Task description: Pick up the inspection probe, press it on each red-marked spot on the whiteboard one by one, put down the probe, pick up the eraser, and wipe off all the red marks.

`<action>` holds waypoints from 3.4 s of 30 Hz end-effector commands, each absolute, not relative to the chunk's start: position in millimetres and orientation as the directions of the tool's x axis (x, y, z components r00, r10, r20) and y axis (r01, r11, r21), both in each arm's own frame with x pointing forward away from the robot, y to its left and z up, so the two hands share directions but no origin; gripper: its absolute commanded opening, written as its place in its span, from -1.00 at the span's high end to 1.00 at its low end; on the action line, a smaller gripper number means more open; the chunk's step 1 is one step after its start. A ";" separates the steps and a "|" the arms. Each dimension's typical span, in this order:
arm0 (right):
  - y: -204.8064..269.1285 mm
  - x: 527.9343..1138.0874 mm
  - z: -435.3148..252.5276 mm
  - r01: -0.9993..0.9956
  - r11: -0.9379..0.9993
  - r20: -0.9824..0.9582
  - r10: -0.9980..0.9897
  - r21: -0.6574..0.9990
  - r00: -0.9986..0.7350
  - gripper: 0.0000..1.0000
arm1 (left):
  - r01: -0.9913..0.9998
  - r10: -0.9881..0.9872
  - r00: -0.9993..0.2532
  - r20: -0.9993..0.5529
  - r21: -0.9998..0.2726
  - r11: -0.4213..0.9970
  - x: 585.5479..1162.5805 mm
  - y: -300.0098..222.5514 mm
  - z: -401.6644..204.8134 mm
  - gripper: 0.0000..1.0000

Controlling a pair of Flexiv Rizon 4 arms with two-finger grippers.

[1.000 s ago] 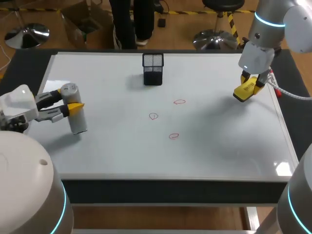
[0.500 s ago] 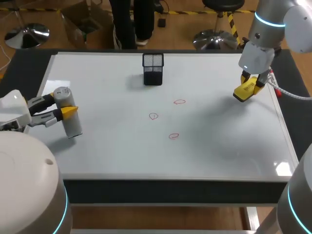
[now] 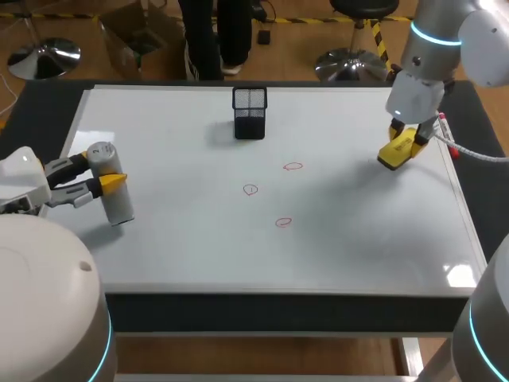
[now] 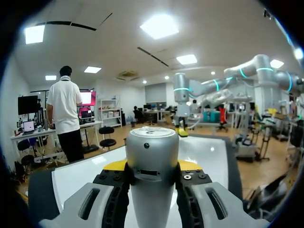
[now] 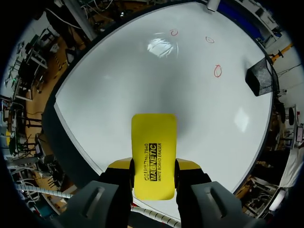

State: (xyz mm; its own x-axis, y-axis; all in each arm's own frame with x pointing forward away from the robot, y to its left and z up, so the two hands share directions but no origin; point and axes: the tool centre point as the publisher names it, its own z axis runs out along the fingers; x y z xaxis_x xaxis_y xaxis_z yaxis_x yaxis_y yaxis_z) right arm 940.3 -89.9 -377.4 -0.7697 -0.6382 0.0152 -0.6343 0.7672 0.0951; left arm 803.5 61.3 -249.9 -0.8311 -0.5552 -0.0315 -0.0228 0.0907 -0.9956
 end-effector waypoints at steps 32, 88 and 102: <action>205.5 899.3 -396.2 -0.983 0.181 0.075 -0.981 0.041 -0.178 1.00 | -0.021 -0.556 -0.830 -0.032 -0.996 0.090 803.1 61.3 -248.8 1.00; 224.2 897.3 -433.9 -0.981 0.159 0.058 -0.986 0.108 -0.154 1.00 | -0.021 -0.556 -0.830 -0.032 -0.996 0.090 803.1 61.3 -248.8 1.00; 193.1 892.9 -434.8 -0.970 0.219 0.089 -0.974 0.108 -0.209 1.00 | -0.021 -0.556 -0.830 -0.032 -0.996 0.090 803.1 61.3 -248.8 1.00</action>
State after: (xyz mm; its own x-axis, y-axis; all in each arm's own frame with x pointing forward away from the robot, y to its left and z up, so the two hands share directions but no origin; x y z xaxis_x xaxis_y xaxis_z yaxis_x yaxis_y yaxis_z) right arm 895.0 201.7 -429.7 -0.2095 -0.9732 0.0947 -0.9689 0.2197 0.1142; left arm 803.9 61.1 -250.2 -0.8308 -0.5558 -0.0314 -0.0223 0.0896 -0.9957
